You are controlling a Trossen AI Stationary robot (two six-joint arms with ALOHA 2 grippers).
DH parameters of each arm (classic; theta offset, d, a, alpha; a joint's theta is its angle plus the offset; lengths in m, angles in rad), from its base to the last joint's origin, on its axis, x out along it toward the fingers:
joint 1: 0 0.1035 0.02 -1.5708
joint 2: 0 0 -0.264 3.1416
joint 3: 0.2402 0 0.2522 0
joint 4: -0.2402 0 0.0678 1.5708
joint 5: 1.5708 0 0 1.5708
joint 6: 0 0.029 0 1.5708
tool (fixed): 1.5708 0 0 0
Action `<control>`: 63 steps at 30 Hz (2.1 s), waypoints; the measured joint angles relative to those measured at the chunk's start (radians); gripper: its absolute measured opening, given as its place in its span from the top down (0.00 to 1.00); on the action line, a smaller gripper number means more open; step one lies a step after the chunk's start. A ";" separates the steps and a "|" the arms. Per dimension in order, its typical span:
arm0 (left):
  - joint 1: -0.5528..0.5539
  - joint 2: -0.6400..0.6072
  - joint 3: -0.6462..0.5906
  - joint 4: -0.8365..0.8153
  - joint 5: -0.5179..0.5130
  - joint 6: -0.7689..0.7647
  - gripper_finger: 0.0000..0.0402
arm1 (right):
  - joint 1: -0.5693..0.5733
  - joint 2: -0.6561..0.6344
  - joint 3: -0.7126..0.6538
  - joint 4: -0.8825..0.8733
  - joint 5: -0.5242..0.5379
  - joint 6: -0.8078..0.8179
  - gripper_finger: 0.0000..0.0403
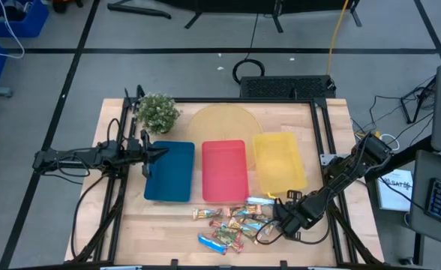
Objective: Pick and place Granola Bars by type
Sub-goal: Put the blue granola bar into the red bin
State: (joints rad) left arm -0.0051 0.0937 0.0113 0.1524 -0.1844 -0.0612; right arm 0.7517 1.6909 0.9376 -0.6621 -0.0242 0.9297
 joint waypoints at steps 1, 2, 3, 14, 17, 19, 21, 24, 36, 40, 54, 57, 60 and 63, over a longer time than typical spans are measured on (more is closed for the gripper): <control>0.000 0.000 0.000 0.000 0.000 -0.001 0.94 | 0.000 0.000 0.000 0.000 0.000 -0.003 0.70; 0.000 0.000 0.000 0.000 0.000 -0.004 0.94 | 0.000 0.000 0.000 0.001 0.000 -0.005 0.70; 0.000 0.000 0.000 0.000 0.000 -0.007 0.94 | 0.000 0.000 0.000 0.001 0.000 -0.007 0.70; 0.000 0.000 0.000 0.000 0.002 -0.022 0.94 | 0.002 -0.002 -0.017 0.036 0.049 0.004 0.75; 0.000 0.000 0.000 0.000 0.002 -0.023 0.94 | 0.002 -0.013 -0.017 0.023 0.018 0.008 0.83; 0.000 0.000 0.000 0.001 0.002 -0.022 0.94 | 0.001 -0.036 -0.018 0.012 0.007 0.025 0.89; 0.000 0.000 0.000 0.001 0.003 -0.022 0.94 | 0.003 -0.069 -0.022 -0.007 -0.017 0.027 0.94; 0.000 0.000 0.000 0.001 0.002 -0.022 0.94 | 0.004 -0.141 -0.022 -0.011 -0.021 0.028 0.94; 0.000 0.000 0.000 0.001 0.000 -0.021 0.94 | -0.049 -0.336 -0.020 0.041 0.050 0.043 0.94; 0.000 0.000 0.000 0.002 0.000 -0.022 0.94 | -0.152 -0.386 -0.020 0.183 0.052 0.006 0.94; 0.000 0.000 0.000 0.023 0.000 -0.021 0.94 | -0.631 -0.351 -0.017 0.596 0.043 -0.022 0.94; 0.000 0.000 0.000 0.025 0.000 -0.021 0.94 | -0.693 -0.281 -0.017 0.664 -0.040 -0.017 0.95; 0.000 0.000 0.000 0.025 0.000 -0.021 0.94 | -0.724 -0.194 -0.010 0.760 -0.113 -0.010 0.95; 0.000 0.000 0.000 0.030 0.000 -0.021 0.94 | -0.741 -0.110 0.049 0.778 -0.169 -0.041 0.94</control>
State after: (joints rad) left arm -0.0051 0.0935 0.0113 0.1824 -0.1841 -0.0826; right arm 0.0107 1.5813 0.9869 0.1161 -0.1929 0.8883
